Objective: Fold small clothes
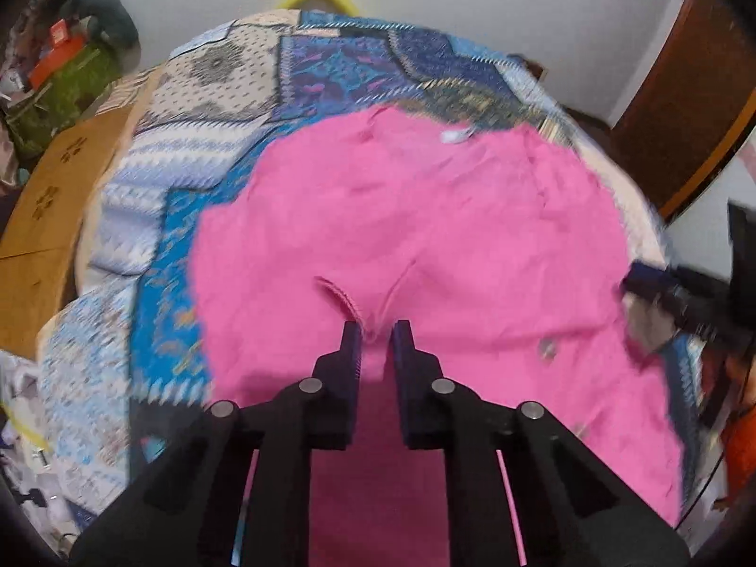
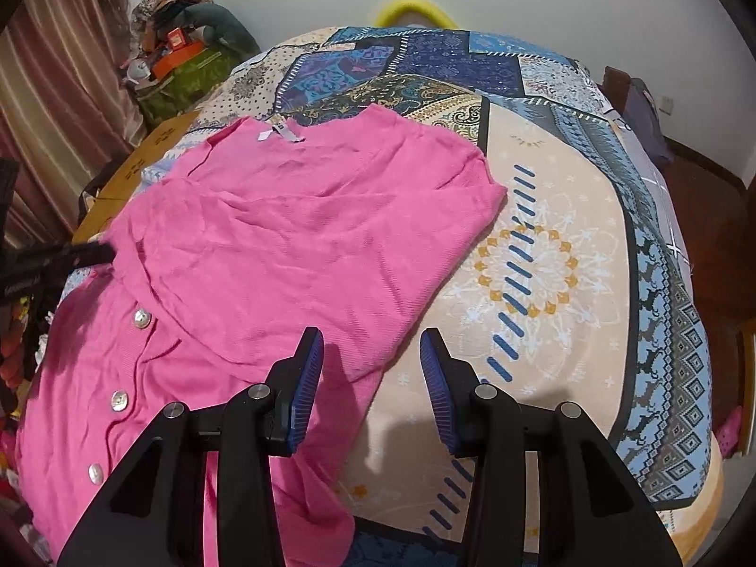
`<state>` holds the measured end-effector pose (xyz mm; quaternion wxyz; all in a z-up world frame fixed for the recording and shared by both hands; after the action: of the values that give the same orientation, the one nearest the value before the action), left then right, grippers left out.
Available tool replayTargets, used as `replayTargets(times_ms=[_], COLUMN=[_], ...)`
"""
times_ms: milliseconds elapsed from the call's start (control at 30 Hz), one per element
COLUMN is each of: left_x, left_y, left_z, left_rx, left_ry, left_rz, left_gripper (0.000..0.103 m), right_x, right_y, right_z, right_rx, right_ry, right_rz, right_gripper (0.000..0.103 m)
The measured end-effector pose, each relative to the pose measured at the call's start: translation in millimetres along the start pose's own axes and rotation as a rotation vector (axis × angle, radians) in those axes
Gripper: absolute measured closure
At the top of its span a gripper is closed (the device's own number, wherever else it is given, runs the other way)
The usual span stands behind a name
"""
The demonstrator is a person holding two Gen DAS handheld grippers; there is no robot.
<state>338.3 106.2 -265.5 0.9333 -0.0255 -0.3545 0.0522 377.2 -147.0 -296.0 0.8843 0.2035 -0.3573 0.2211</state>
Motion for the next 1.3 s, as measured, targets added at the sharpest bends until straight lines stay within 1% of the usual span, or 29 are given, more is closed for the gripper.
replayTargets(times_ms=[33, 100, 167, 233, 300, 333, 367, 433, 467, 533, 600, 633, 700, 733, 900, 1000, 1167, 1200, 1300], left_x=[-6.2, -13.3, -13.3, -6.1, 6.4, 12.8, 20.6, 32.9, 38.8, 44.8, 44.7, 43.2, 34.2, 28.2, 12.6, 2.9, -15.8, -18.3, -30.6], left_y=[6.5, 16.6, 24.6, 28.8, 25.5, 21.7, 15.0, 1.7, -7.7, -19.6, -28.6, -29.4, -29.4, -27.4, -12.2, 1.2, 28.2, 32.8, 45.5], left_z=[2.1, 6.1, 10.0, 12.7, 12.0, 10.4, 8.2, 2.9, -3.2, -14.7, -32.2, -38.2, -52.0, -55.6, -32.2, -13.9, 11.4, 14.5, 19.3], left_rx=[0.021, 0.036, 0.03, 0.013, -0.008, -0.012, -0.011, -0.007, -0.006, 0.016, 0.063, 0.071, 0.095, 0.109, 0.065, 0.063, 0.045, 0.05, 0.115], left_ry=[0.01, 0.02, 0.022, 0.011, 0.003, -0.002, -0.017, -0.041, -0.044, -0.044, -0.023, -0.008, 0.03, 0.045, 0.007, -0.026, -0.034, -0.036, -0.018], left_rz=[-0.011, -0.004, 0.024, 0.07, 0.107, 0.116, 0.123, 0.119, 0.109, 0.088, 0.056, 0.045, 0.007, -0.017, -0.032, -0.034, 0.045, 0.057, 0.039], left_gripper=[0.091, 0.091, 0.091, 0.089, 0.079, 0.066, 0.056, 0.05, 0.044, 0.036, 0.036, 0.036, 0.036, 0.036, 0.035, 0.031, 0.03, 0.03, 0.03], right_x=[-0.6, -1.3, -0.4, 1.3, 3.4, 4.1, 4.3, 3.9, 3.2, 0.8, -2.0, -3.2, -4.8, -5.0, -10.1, -10.9, -12.1, -12.2, -12.2], right_y=[-0.3, 0.1, 1.0, 2.6, 6.0, 7.2, 8.6, 9.6, 10.4, 11.6, 12.8, 12.9, 13.1, 12.6, 11.0, 12.6, 14.8, 15.2, 17.3], right_z=[-0.5, -0.9, -0.3, 1.6, 2.1, 2.0, 1.7, 0.4, -0.5, -3.1, -6.6, -8.1, -8.9, -9.3, -12.1, -12.6, -12.7, -13.4, -14.5], right_rx=[-0.001, 0.001, 0.003, 0.001, 0.004, 0.002, 0.003, 0.006, 0.009, 0.012, 0.009, 0.006, 0.009, 0.009, 0.015, 0.008, -0.001, -0.004, -0.021], right_ry=[0.001, 0.002, -0.002, -0.011, -0.015, -0.017, -0.017, -0.017, -0.015, -0.007, 0.006, 0.009, 0.009, 0.009, 0.016, 0.014, 0.014, 0.015, 0.02], right_rz=[-0.001, -0.007, -0.009, -0.006, 0.002, 0.005, 0.004, -0.002, -0.004, -0.008, -0.004, -0.001, 0.004, 0.003, 0.009, 0.018, 0.028, 0.033, 0.052], right_gripper=[0.064, 0.064, 0.064, 0.064, 0.064, 0.064, 0.064, 0.064, 0.064, 0.064, 0.064, 0.064, 0.06, 0.06, 0.06, 0.059, 0.059, 0.059, 0.059])
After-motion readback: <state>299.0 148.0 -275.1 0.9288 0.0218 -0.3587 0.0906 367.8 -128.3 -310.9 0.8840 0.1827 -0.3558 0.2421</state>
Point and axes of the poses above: each gripper's, at about its wrist camera, not at the fingertips, and z roughly against the way its jaws point, y to its left, x to its top, the point moved 4 cm from there along -z, roughly the way its jaws point, and after that the axes turned 13 degrees about -y, right-handed, at the moved point
